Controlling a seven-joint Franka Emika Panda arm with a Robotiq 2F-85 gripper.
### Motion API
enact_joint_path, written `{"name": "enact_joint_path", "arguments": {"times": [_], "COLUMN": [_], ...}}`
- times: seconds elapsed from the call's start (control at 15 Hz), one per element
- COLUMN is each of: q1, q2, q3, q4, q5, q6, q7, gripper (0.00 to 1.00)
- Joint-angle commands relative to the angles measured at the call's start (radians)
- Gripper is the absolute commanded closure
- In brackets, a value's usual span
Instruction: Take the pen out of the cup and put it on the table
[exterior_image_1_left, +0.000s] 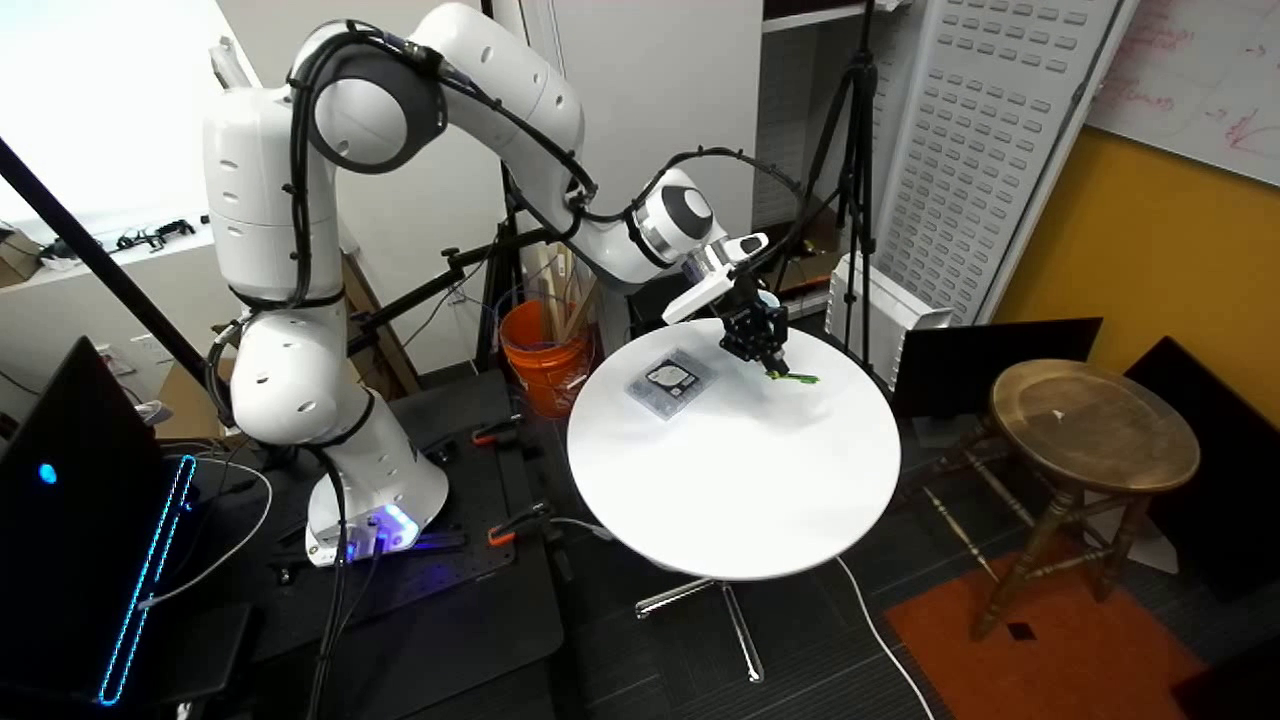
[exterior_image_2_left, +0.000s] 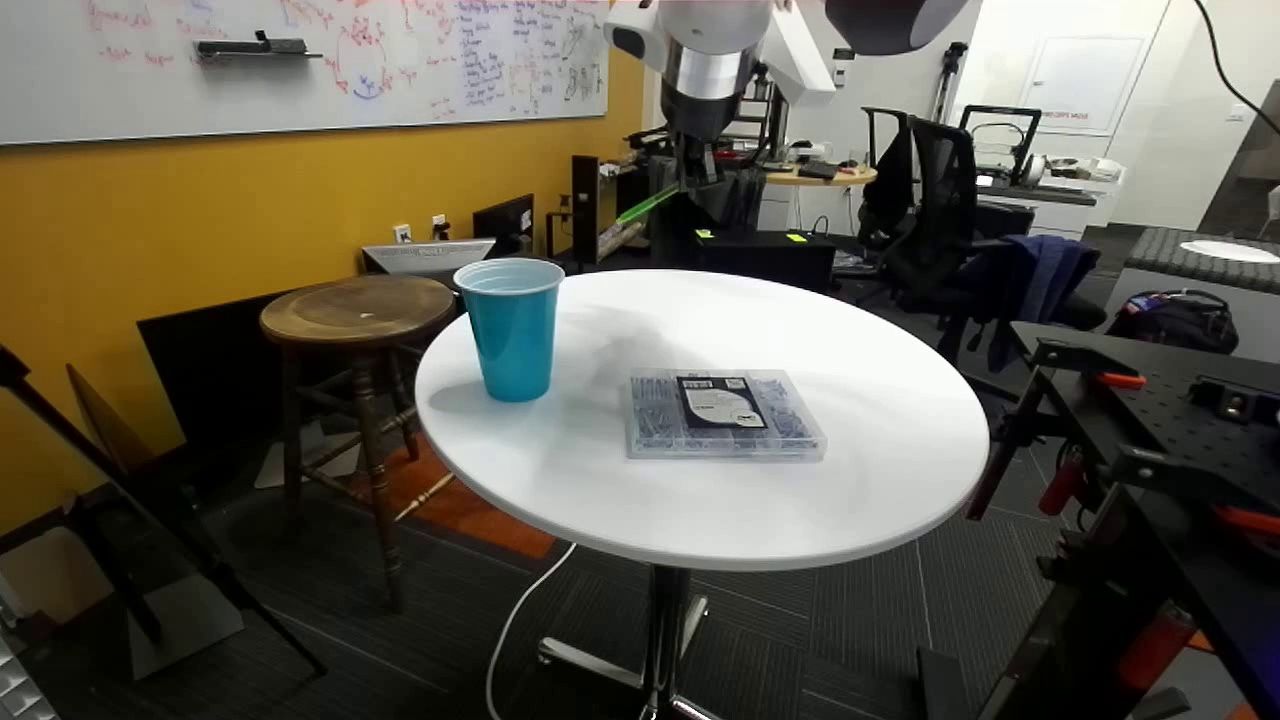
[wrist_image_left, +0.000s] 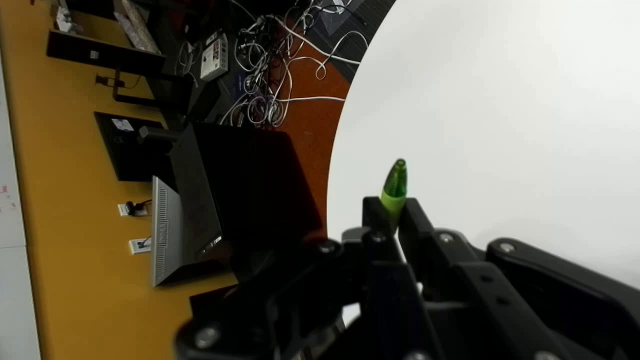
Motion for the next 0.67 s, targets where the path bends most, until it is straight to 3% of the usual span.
{"name": "enact_joint_path", "arguments": {"times": [0.0, 0.6], "q1": [0.019, 0.011], "q2": [0.027, 0.123], "q3": [-0.012, -0.015], "q4": [-0.003, 0.035], "q5": [-0.052, -0.141], "q6": [-0.009, 0.011], "q7": [0.140, 0.351], "gripper": [0.97, 0.97]}}
